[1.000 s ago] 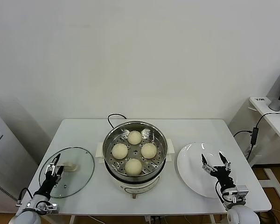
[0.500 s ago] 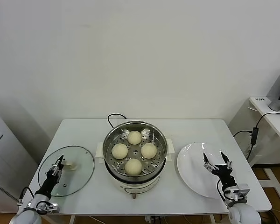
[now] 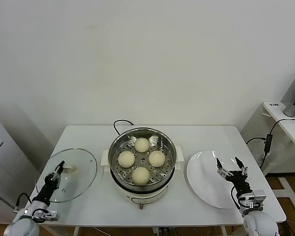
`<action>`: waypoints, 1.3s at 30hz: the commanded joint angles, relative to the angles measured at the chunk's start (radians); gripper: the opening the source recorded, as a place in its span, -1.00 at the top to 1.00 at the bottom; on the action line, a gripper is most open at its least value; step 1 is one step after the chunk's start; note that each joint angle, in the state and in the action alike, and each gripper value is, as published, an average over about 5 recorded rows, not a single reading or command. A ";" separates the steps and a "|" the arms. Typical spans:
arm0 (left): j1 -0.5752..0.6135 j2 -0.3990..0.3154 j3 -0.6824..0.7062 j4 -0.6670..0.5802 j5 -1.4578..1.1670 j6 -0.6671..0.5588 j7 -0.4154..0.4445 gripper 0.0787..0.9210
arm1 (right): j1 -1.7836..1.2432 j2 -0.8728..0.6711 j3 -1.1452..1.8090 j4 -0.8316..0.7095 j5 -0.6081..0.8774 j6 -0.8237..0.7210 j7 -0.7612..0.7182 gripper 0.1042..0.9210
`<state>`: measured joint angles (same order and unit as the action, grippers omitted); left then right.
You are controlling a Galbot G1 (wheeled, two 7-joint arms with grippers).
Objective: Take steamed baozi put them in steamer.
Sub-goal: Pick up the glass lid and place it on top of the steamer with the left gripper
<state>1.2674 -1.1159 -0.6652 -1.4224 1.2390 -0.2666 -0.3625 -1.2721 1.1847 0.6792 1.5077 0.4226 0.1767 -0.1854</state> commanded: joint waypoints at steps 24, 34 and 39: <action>-0.030 0.150 0.232 -0.631 -0.205 0.573 0.498 0.92 | 0.008 -0.030 -0.007 0.040 0.011 -0.017 0.003 -0.76; -0.043 0.103 0.430 -0.724 -0.034 0.735 0.528 0.92 | 0.009 -0.034 -0.010 0.046 0.009 -0.021 0.006 -0.76; -0.046 0.089 0.498 -0.740 0.021 0.798 0.562 0.92 | 0.009 -0.032 -0.010 0.043 0.009 -0.021 0.006 -0.76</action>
<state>1.2259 -1.0105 -0.3478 -2.0724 1.1408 0.3539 0.1272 -1.2643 1.1527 0.6691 1.5514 0.4319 0.1555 -0.1796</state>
